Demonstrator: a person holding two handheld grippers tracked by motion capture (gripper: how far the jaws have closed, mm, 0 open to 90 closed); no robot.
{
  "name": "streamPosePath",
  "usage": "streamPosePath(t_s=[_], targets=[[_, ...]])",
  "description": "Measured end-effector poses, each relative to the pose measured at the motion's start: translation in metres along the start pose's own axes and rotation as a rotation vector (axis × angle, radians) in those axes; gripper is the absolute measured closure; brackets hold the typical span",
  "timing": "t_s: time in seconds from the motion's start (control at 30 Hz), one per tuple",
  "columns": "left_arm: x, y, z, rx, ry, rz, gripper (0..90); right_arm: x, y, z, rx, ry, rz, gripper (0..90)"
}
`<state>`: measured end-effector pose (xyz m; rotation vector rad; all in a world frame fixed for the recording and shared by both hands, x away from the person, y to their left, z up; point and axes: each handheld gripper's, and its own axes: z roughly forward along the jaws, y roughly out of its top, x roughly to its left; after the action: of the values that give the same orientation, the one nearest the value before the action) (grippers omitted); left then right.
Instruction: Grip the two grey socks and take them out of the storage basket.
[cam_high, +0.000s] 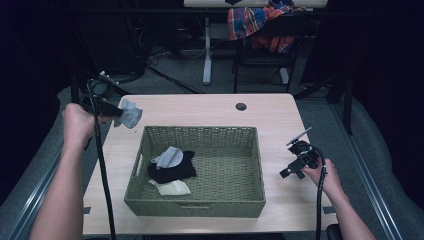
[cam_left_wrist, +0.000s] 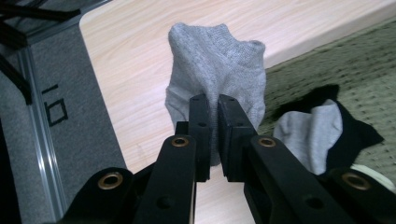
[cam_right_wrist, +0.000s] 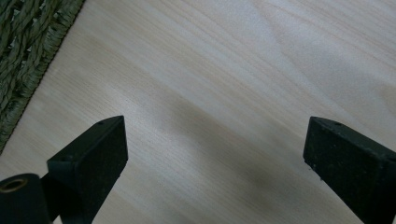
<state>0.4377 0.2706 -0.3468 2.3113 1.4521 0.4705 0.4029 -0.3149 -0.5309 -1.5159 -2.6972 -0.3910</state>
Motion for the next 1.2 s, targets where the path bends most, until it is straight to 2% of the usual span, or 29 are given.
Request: streamPosePath(t_s=[0.13,0.17,0.2,0.27,0.3,0.37,0.47,0.53,0.57,0.63,0.7,0.73,0.83,0.87,0.9,0.93,1.0,1.03,1.07,1.13,1.2], targets=[[0.006,-0.008,0.012,0.017,0.005,-0.02,85.3,0.0,0.0,0.001,0.001,0.002,0.007,6.1],[0.008,-0.01,0.016,0.022,0.008,-0.024,85.2,0.001,-0.001,0.003,-0.026,0.003,0.027,6.1],[0.009,-0.013,0.021,0.025,0.011,-0.035,85.3,0.001,-0.001,0.003,-0.027,0.004,0.024,6.1],[0.012,-0.019,0.03,0.033,0.012,-0.056,85.3,0.0,0.0,0.001,0.007,0.002,-0.004,6.1],[0.013,-0.022,0.034,0.036,0.011,-0.062,85.3,0.002,-0.002,0.005,-0.056,0.012,0.035,6.1],[0.015,-0.028,0.043,0.047,0.009,-0.071,85.3,-0.001,0.001,-0.001,0.02,-0.006,-0.027,6.1],[0.016,-0.037,0.057,0.066,-0.011,-0.095,85.3,0.001,0.0,0.001,-0.006,0.001,-0.003,6.1],[0.019,-0.043,0.064,0.072,-0.016,-0.109,85.3,0.0,0.0,0.001,0.0,-0.005,-0.009,6.1],[0.019,-0.045,0.066,0.071,-0.02,-0.117,85.3,0.002,-0.001,0.002,-0.025,-0.002,0.016,6.1],[0.02,-0.049,0.072,0.075,-0.023,-0.128,85.4,-0.001,-0.001,0.0,-0.001,0.003,-0.007,6.1],[0.02,-0.053,0.077,0.087,-0.027,-0.136,85.3,-0.002,-0.001,0.001,0.0,-0.003,-0.006,6.1],[0.02,-0.055,0.081,0.093,-0.021,-0.134,85.4,0.0,-0.002,0.003,-0.031,-0.004,0.024,6.2],[0.02,-0.06,0.088,0.097,-0.024,-0.148,85.4,0.0,0.0,0.001,-0.002,0.004,-0.005,6.1],[0.019,-0.062,0.09,0.099,-0.022,-0.157,85.4,0.0,0.0,0.002,-0.002,-0.003,-0.004,6.2],[0.019,-0.065,0.093,0.105,-0.02,-0.174,85.4,0.001,-0.001,0.004,-0.026,-0.003,0.013,6.2],[0.019,-0.067,0.095,0.113,-0.022,-0.187,85.4,0.001,-0.001,0.004,-0.016,0.005,0.01,6.1],[0.018,-0.072,0.098,0.1,-0.027,-0.209,85.4,0.001,-0.001,0.005,-0.026,0.005,0.016,6.2],[0.019,-0.075,0.1,0.097,-0.044,-0.225,85.4,0.0,0.0,0.003,0.005,0.001,0.001,6.2],[0.019,-0.077,0.101,0.095,-0.046,-0.225,85.4,-0.001,0.0,0.002,0.017,-0.002,-0.012,6.2],[0.017,-0.081,0.105,0.089,-0.058,-0.234,85.4,0.0,0.0,0.003,0.006,-0.001,-0.001,6.2],[0.015,-0.081,0.107,0.103,-0.048,-0.224,85.4,0.001,0.0,0.004,-0.001,-0.009,-0.003,6.2]])
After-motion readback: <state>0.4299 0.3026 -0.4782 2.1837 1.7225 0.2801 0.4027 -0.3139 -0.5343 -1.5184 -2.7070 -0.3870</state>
